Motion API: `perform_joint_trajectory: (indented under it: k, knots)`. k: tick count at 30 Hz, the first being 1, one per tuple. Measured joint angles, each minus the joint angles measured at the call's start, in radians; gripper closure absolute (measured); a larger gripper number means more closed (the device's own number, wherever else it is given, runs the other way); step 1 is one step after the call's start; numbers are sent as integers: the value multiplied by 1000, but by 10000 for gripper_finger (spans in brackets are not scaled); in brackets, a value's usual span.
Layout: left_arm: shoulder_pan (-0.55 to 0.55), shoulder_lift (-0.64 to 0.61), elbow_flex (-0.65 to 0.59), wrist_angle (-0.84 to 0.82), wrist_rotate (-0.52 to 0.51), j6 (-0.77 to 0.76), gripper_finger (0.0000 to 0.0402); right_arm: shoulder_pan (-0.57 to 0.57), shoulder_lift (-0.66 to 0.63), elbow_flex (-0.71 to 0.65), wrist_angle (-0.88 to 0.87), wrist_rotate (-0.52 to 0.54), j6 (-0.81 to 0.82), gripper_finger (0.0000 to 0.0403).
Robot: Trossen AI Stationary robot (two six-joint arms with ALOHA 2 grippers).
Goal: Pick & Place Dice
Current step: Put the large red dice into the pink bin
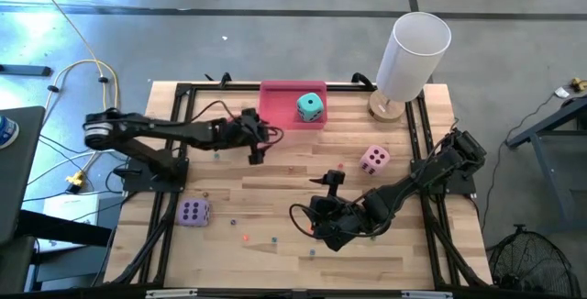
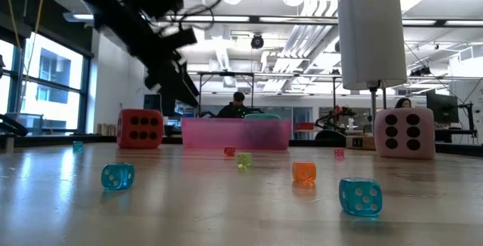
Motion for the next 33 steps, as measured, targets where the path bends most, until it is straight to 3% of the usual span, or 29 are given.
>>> perform_joint_trajectory:
  k: [13, 22, 28, 33]
  knots:
    - [-54, -400, 0, -271, 3, -256, 46, 0, 0, 0, -8, 0, 0, 3]
    - [-71, -641, 0, -431, 4, -268, 46, 0, 0, 0, -15, 0, 0, 3]
    - [-65, -710, 1, -508, 2, -173, 46, 0, 0, 0, -14, 0, 4, 3]
    - [-21, -682, 1, -537, 3, -229, 46, -1, 0, 0, -14, 0, 4, 3]
